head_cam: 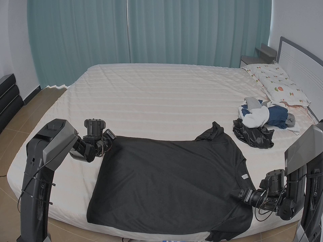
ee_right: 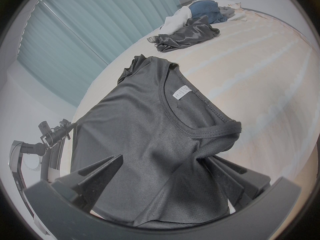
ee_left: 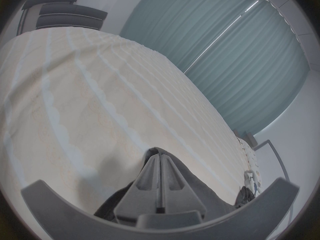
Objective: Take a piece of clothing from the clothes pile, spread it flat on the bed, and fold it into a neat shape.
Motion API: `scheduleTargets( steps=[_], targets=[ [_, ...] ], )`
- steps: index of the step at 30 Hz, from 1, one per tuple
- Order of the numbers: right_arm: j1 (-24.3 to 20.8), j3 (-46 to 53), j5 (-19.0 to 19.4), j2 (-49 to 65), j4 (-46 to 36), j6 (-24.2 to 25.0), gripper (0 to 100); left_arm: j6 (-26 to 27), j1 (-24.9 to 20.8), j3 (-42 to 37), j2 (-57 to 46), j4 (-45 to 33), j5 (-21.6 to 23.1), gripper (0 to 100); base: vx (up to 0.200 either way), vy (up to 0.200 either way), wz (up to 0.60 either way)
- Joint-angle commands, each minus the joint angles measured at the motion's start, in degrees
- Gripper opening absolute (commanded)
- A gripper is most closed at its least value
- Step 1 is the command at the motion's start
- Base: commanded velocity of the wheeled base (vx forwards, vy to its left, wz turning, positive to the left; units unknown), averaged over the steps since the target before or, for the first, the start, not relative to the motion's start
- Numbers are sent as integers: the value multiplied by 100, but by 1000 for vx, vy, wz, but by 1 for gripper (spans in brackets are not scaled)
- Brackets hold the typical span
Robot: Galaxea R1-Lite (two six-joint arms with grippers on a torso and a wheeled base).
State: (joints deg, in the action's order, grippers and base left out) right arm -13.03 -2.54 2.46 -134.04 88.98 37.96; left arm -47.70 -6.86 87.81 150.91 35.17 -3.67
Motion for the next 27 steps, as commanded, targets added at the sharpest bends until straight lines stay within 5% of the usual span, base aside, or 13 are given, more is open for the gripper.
scheduleTargets(
  steps=[1, 13, 24, 25, 27],
  targets=[
    [2, -1, 0, 9, 67, 1, 100, -29, 27, 35, 0, 25, -152, 0, 0, 0, 0],
    [38, -10, -9, 9, 67, 10, 100, -275, 238, 8, -26, -19, -705, 0, 0, 0, 0],
    [46, -28, 9, 106, 67, 18, 100, -275, 273, 43, 0, -28, -688, 0, 0, 0, 0],
    [46, -28, 9, 141, 67, 36, 100, -275, 273, 26, -9, -28, -670, 100, 0, 0, 0],
    [46, -45, 9, 229, 67, 97, 100, -292, 273, 17, -17, -19, -644, 100, 0, 0, 0]
  ],
)
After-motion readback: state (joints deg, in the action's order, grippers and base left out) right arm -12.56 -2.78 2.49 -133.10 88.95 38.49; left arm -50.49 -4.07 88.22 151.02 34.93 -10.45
